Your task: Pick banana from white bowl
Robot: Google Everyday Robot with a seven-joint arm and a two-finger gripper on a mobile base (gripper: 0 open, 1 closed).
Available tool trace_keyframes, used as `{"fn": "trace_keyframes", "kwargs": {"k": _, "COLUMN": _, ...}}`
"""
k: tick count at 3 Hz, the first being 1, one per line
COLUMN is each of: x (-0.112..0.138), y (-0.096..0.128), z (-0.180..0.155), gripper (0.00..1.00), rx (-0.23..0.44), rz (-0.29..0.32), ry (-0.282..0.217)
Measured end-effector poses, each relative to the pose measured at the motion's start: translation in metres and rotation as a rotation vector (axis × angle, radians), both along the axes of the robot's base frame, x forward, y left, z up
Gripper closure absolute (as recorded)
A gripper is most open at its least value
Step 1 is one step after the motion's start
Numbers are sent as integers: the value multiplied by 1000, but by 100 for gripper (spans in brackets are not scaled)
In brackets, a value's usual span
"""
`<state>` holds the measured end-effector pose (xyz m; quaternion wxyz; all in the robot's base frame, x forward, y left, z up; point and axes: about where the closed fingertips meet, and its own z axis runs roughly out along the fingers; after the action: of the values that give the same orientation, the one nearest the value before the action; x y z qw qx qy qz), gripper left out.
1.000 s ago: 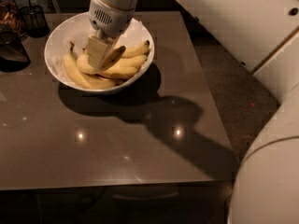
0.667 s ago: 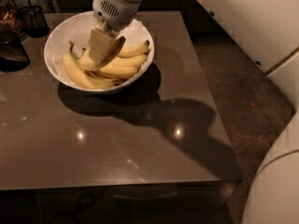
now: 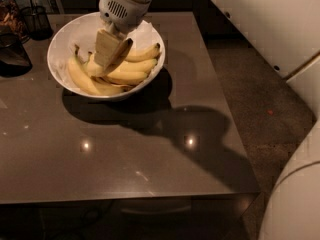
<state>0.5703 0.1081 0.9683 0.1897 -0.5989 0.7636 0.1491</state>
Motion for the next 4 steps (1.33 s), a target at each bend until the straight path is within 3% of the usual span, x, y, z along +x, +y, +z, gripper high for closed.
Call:
{"fn": "trace_keyframes", "kwargs": {"k": 3, "x": 0, "y": 0, "z": 0, "gripper": 11, "rx": 0, "rz": 0, "ry": 0}}
{"fn": "trace_keyframes", "kwargs": {"k": 4, "x": 0, "y": 0, "z": 0, "gripper": 0, "rx": 0, "rz": 0, "ry": 0}}
